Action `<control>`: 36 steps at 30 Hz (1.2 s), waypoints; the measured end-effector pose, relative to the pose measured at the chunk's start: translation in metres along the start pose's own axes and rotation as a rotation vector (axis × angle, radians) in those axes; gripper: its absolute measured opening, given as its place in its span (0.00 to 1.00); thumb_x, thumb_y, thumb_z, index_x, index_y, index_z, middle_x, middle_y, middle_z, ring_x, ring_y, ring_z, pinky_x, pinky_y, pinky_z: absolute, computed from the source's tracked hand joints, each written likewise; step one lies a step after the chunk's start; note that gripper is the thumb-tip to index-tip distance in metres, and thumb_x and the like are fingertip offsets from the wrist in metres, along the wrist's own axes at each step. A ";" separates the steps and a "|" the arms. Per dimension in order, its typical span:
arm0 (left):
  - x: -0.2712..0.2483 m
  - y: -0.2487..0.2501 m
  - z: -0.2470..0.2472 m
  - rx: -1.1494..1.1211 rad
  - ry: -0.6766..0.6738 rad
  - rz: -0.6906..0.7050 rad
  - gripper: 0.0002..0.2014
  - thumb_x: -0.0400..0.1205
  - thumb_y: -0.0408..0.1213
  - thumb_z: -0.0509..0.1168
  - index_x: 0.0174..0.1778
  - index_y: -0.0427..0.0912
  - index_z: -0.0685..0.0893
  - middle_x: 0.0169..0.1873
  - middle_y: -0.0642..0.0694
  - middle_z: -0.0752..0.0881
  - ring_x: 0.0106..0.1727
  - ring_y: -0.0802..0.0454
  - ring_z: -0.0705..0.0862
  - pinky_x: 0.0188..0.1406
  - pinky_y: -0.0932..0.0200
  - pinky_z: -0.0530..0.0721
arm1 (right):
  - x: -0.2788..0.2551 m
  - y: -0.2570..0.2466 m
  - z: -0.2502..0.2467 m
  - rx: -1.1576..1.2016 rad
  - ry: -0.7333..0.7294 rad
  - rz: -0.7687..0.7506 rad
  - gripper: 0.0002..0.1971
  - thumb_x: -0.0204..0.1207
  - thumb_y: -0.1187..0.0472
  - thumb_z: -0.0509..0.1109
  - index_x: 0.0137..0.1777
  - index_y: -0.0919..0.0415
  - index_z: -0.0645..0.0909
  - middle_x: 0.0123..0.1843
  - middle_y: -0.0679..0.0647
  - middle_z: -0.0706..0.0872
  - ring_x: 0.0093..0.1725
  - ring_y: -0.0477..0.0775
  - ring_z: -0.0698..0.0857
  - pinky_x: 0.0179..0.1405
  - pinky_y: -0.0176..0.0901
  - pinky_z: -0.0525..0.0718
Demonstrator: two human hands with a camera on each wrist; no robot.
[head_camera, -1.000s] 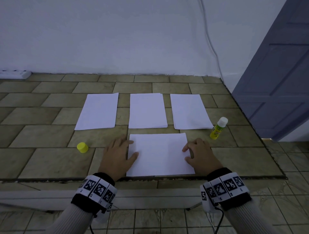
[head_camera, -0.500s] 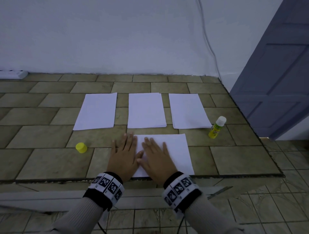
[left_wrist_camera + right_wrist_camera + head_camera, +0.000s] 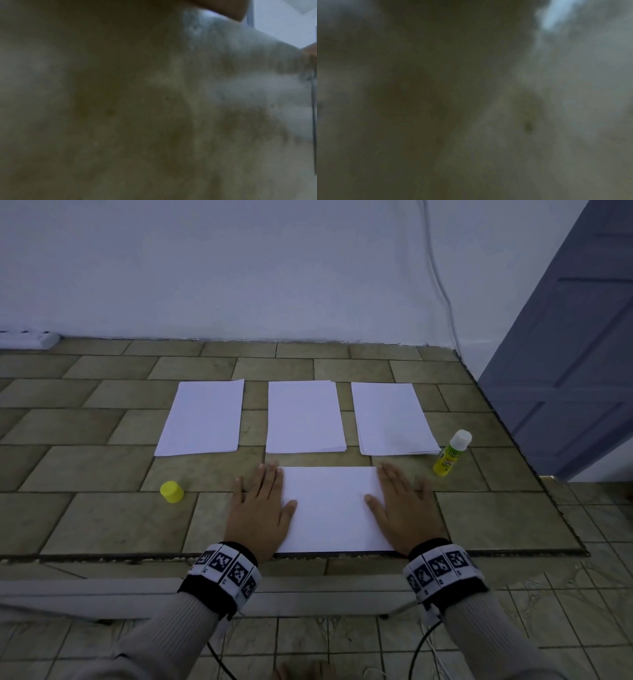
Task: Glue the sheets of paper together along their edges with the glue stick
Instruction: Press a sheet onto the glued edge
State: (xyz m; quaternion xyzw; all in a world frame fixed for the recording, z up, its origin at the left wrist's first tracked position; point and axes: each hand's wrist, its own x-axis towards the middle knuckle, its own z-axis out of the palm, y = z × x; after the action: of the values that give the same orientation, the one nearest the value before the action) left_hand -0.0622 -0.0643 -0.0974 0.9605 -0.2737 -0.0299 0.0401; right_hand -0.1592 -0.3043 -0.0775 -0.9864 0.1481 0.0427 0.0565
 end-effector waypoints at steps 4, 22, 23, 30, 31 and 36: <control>0.000 0.002 -0.001 0.003 -0.007 -0.005 0.44 0.76 0.60 0.21 0.86 0.40 0.46 0.86 0.46 0.45 0.86 0.49 0.42 0.82 0.38 0.39 | 0.001 -0.023 -0.013 -0.010 0.036 0.060 0.51 0.68 0.32 0.18 0.84 0.61 0.51 0.86 0.55 0.52 0.85 0.54 0.49 0.79 0.69 0.41; 0.000 -0.003 0.003 -0.032 0.024 0.007 0.38 0.84 0.58 0.34 0.84 0.38 0.59 0.84 0.42 0.59 0.85 0.45 0.56 0.81 0.32 0.55 | 0.002 0.000 0.003 0.007 -0.049 -0.183 0.48 0.68 0.29 0.17 0.85 0.52 0.45 0.86 0.44 0.47 0.84 0.42 0.44 0.81 0.61 0.42; 0.000 -0.003 0.004 -0.031 0.024 0.006 0.38 0.84 0.58 0.34 0.84 0.37 0.59 0.84 0.42 0.59 0.85 0.45 0.56 0.81 0.32 0.56 | 0.001 0.009 0.001 0.000 -0.048 -0.156 0.49 0.68 0.29 0.17 0.85 0.52 0.47 0.86 0.45 0.49 0.84 0.43 0.46 0.81 0.62 0.45; 0.000 -0.002 0.002 -0.046 0.000 0.013 0.44 0.79 0.64 0.22 0.86 0.40 0.50 0.86 0.45 0.50 0.86 0.47 0.46 0.83 0.36 0.44 | 0.000 0.010 -0.046 0.161 -0.100 -0.042 0.29 0.85 0.43 0.49 0.78 0.61 0.63 0.79 0.57 0.69 0.76 0.55 0.69 0.72 0.55 0.69; 0.000 -0.001 0.001 -0.043 -0.008 0.010 0.47 0.77 0.65 0.18 0.86 0.41 0.49 0.86 0.46 0.48 0.86 0.48 0.44 0.83 0.36 0.42 | 0.000 0.006 -0.056 0.217 -0.116 -0.063 0.26 0.85 0.45 0.52 0.76 0.61 0.65 0.76 0.57 0.72 0.72 0.56 0.73 0.69 0.52 0.72; -0.001 0.001 -0.003 -0.023 -0.052 -0.005 0.52 0.71 0.71 0.14 0.86 0.42 0.43 0.86 0.47 0.42 0.86 0.50 0.39 0.82 0.37 0.37 | 0.014 -0.017 -0.072 0.200 -0.239 -0.244 0.26 0.84 0.50 0.60 0.79 0.59 0.63 0.78 0.55 0.70 0.75 0.53 0.69 0.72 0.45 0.68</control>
State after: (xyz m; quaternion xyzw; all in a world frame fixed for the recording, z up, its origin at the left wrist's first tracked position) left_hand -0.0637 -0.0644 -0.0943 0.9596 -0.2717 -0.0582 0.0440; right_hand -0.1358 -0.3012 -0.0057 -0.9744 0.0232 0.1375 0.1761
